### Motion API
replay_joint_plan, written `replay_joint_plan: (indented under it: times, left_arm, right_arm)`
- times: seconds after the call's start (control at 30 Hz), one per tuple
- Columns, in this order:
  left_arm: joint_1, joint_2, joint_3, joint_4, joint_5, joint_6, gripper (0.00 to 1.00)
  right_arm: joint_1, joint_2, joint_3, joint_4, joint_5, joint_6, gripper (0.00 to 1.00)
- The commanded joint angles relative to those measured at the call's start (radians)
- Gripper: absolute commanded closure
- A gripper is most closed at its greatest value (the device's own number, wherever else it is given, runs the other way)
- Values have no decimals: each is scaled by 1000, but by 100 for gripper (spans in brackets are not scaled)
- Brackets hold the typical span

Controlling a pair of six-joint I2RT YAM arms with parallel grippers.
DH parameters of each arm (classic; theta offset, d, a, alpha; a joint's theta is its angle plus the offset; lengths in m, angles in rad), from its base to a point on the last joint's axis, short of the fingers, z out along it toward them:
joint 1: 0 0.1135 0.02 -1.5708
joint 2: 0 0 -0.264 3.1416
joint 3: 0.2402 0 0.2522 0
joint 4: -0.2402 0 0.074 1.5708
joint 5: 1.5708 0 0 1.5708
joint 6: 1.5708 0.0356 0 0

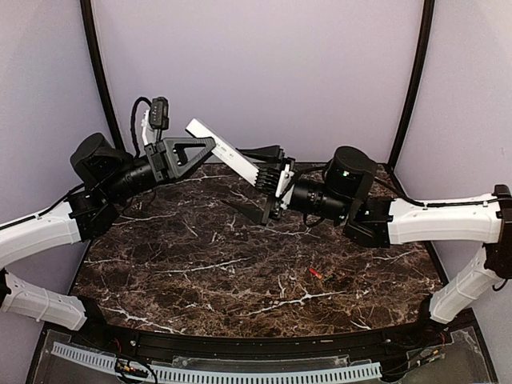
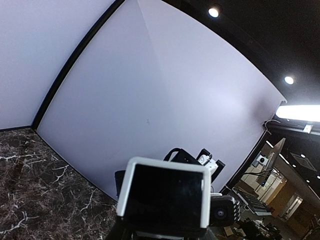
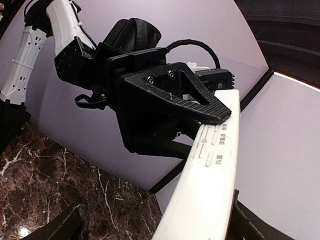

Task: Load the batteries into the remote control
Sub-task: Remove the battery cover from the remote control.

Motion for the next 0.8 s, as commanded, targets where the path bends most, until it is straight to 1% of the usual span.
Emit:
replay_joint_plan:
  times: [0.0,0.07,0.13,0.2,0.3,0.37,0.4,0.5,0.57,0.77]
  left_arm:
    - [-1,-11,43,43,24,-43,100]
    - [0,-12,41,38,18,-39,100]
    - [-1,-14,39,37,13,-35,100]
    - [0,-15,40,37,12,-33,100]
    - [-1,-15,40,41,13,-36,100]
    - [-1,-14,43,40,14,-34,100]
    - [-1,-13,45,38,18,-33,100]
    - [-1,-10,56,41,34,-32,100]
    - [-1,-7,57,47,41,-36,100]
    - [2,-1,54,48,45,-41,100]
  right_arm:
    - [24,10,35,132,32,-60,16]
    - [32,14,30,158,50,-72,15]
    - [39,15,29,170,71,-78,10]
    - [42,13,26,184,87,-82,8]
    - [45,9,22,201,97,-80,8]
    - [48,11,24,202,90,-82,9]
    - [50,14,28,196,85,-81,12]
    - [52,22,40,185,89,-71,32]
    - [52,24,46,176,103,-60,43]
    - [56,12,45,145,95,-60,68]
